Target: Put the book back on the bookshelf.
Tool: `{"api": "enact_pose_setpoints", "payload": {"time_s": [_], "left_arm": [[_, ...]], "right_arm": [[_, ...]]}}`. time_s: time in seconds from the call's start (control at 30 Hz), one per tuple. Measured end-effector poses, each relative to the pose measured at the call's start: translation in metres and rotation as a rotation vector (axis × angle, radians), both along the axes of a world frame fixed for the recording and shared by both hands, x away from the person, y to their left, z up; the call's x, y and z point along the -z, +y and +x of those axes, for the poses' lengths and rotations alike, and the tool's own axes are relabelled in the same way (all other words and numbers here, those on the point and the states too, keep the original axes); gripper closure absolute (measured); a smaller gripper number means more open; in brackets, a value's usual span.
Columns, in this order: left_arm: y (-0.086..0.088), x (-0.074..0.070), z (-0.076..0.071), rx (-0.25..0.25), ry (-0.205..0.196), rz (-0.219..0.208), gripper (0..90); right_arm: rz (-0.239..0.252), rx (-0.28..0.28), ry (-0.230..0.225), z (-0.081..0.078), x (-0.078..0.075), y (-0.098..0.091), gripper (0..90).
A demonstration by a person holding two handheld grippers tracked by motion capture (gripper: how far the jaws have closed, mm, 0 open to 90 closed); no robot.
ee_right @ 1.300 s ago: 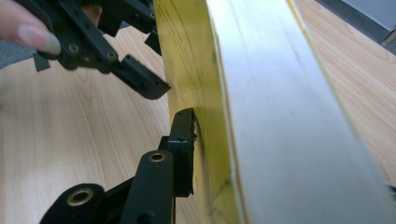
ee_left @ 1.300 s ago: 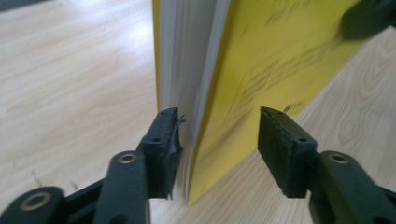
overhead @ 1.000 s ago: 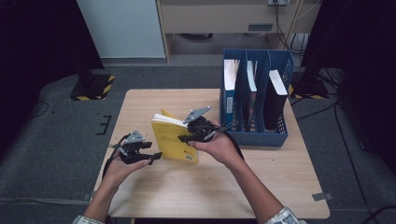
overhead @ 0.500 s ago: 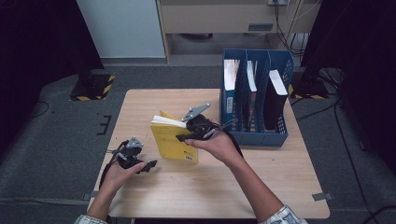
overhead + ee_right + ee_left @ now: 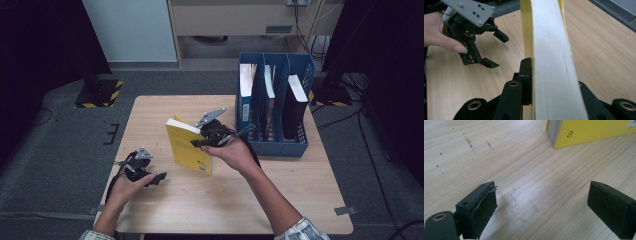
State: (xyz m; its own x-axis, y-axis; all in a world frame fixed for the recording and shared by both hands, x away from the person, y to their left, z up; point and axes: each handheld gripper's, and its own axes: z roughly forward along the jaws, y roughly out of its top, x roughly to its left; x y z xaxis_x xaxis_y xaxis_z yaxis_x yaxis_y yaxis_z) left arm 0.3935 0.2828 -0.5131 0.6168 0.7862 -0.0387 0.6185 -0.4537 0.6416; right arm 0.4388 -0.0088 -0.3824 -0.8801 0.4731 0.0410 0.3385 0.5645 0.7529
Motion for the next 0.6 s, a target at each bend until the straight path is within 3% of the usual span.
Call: {"api": "enact_pose_setpoints", "payload": {"time_s": [0.23,0.37,0.6], "left_arm": [[0.002,0.0,0.0,-0.009,0.0,0.004,9.1],[0.004,0.0,0.001,-0.011,0.0,0.009,9.0],[0.006,0.001,0.001,-0.021,0.003,0.002,7.7]], "right_arm": [[0.018,0.077,-0.002,0.012,0.001,-0.007,75.1],[0.04,0.104,0.018,0.016,0.003,-0.013,75.1],[0.051,0.116,0.035,0.019,0.003,-0.014,75.1]]}}
